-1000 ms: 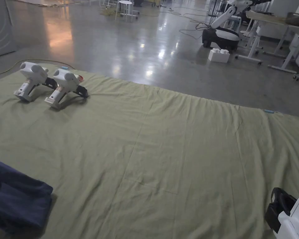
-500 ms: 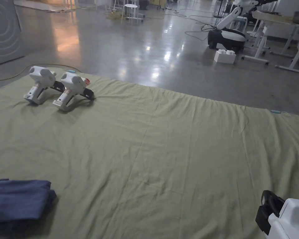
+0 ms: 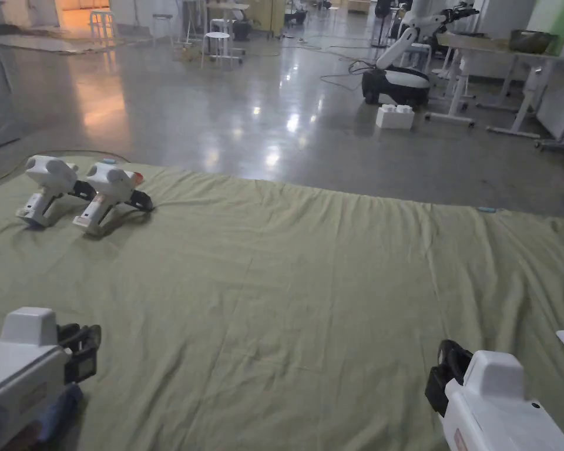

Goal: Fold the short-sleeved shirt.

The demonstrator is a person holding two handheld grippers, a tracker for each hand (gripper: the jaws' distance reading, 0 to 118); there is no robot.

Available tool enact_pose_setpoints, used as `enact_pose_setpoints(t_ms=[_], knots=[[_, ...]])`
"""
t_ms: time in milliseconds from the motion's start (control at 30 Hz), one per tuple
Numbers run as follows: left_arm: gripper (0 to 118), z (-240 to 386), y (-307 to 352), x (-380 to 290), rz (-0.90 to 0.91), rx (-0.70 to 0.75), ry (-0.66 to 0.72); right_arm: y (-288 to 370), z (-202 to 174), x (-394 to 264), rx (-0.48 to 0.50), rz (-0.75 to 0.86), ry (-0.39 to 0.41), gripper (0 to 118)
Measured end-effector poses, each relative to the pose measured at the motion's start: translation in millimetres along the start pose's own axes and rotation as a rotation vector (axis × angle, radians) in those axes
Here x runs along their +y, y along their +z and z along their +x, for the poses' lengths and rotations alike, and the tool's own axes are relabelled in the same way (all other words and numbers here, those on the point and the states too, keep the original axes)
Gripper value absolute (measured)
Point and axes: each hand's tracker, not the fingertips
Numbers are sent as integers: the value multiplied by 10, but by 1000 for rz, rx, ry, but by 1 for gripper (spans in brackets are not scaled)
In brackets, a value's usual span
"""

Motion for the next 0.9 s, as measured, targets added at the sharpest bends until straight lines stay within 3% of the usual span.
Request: enact_pose_setpoints(t_ms=[67,333,900], knots=[[23,372,6,-2,54,-33,-1,4,0,12,-23,16,-10,0],[1,1259,-103,-3,221,17,-39,79,37,107,-80,83,-42,0],[0,1515,33,96,315,24,-48,189,22,-80,-103,93,-15,0]])
